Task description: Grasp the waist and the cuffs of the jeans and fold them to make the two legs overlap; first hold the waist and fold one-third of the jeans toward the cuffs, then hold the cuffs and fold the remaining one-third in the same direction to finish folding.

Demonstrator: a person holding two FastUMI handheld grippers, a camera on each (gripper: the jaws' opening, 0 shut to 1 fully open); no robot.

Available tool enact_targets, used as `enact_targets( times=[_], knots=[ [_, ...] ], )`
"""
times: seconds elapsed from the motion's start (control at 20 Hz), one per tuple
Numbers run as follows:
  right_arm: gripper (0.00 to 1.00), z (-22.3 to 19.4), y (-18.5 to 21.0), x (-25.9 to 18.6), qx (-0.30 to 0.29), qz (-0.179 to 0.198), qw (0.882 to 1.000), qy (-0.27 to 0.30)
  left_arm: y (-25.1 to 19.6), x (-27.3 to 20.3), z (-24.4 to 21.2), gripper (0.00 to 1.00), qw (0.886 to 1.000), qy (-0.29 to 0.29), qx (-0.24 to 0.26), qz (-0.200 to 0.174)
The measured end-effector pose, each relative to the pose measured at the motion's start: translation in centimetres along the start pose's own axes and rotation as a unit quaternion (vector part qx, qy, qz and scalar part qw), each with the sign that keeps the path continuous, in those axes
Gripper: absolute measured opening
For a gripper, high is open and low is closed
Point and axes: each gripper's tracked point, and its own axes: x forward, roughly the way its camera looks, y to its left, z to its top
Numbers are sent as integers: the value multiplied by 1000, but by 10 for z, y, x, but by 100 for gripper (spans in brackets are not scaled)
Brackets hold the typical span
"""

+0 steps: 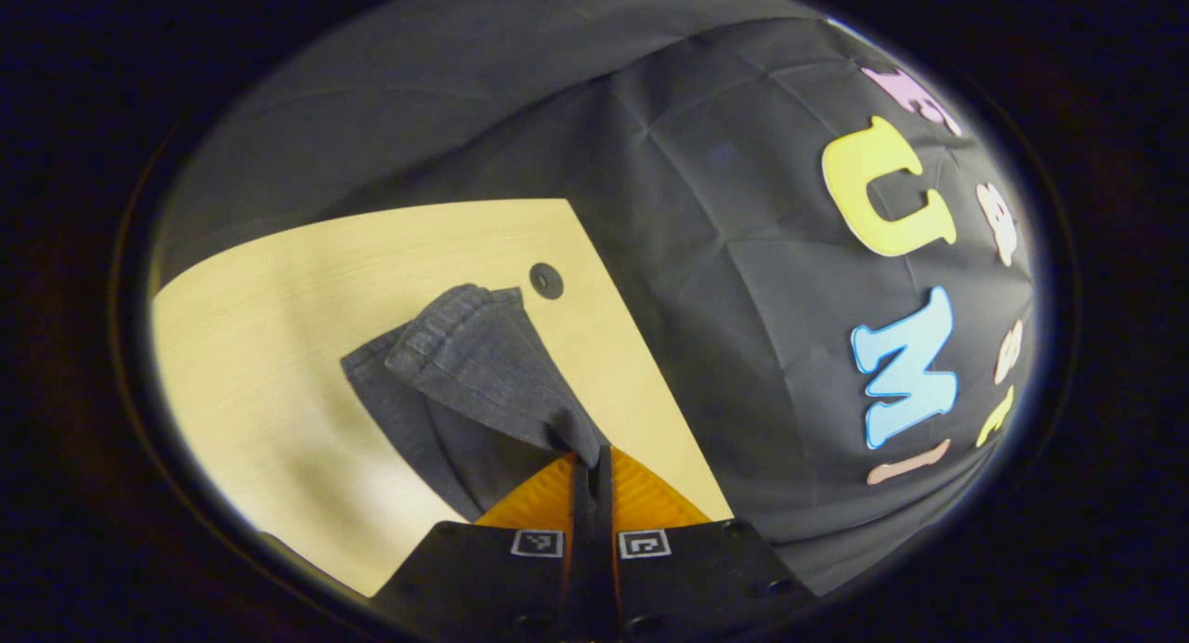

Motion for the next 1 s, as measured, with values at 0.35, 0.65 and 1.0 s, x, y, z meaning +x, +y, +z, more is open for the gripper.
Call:
enact_targets(
  times=[0.35, 0.65, 1.0],
  knots=[
    [0, 21, -17, 58, -52, 40, 998, -25, 9, 56, 1, 8, 999, -28, 39, 23],
    [6, 31, -26, 90, -54, 42, 996, -56, 14, 77, -5, 15, 991, -60, 99, 64],
    [39, 61, -14, 48, -140, 48, 980, -135, -7, 35, 30, 95, 967, -157, 182, 85]
  ],
)
